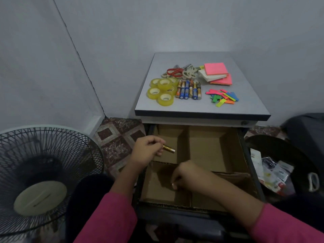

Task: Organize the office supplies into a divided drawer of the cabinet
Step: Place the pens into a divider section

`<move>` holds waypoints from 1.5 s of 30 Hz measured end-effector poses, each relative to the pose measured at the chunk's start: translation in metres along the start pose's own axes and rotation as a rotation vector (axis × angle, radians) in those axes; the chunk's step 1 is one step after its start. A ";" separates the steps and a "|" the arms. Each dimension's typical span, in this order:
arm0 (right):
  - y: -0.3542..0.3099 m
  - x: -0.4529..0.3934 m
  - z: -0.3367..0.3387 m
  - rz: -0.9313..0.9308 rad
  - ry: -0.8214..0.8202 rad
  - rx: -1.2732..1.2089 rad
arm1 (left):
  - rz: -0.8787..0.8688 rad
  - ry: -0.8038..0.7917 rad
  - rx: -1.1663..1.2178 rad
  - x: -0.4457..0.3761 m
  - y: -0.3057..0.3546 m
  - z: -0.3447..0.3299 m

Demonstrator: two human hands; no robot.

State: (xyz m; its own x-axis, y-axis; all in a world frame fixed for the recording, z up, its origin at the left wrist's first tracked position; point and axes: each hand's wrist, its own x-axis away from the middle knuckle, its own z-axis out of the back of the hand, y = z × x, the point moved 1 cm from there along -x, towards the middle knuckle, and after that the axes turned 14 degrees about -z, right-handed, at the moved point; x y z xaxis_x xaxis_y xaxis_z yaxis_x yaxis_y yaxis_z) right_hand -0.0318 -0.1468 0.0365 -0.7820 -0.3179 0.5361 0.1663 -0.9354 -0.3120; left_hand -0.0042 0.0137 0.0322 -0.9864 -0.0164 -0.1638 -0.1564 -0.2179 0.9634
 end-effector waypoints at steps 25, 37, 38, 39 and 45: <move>0.046 0.004 0.032 -0.111 0.256 -0.418 | 0.168 -0.535 -0.289 0.021 0.012 -0.011; 0.085 -0.023 0.001 -0.357 0.209 -0.375 | 0.266 -0.573 -0.705 0.039 -0.022 -0.065; 0.086 -0.023 0.001 -0.358 0.206 -0.375 | 0.370 -0.704 -0.750 0.032 -0.026 -0.070; 0.087 -0.023 0.001 -0.352 0.204 -0.374 | 0.458 -0.817 -0.783 0.024 -0.028 -0.075; 0.089 -0.024 -0.001 -0.326 0.217 -0.365 | 0.369 -0.871 -0.850 0.027 -0.049 -0.083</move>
State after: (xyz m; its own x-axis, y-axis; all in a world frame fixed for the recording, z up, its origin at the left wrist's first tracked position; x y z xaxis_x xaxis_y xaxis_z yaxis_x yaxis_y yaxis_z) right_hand 0.0015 -0.2226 -0.0053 -0.8707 0.0558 0.4886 -0.2958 -0.8531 -0.4298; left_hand -0.0194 -0.0576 -0.0368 -0.7220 0.3645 0.5880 -0.1030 -0.8971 0.4296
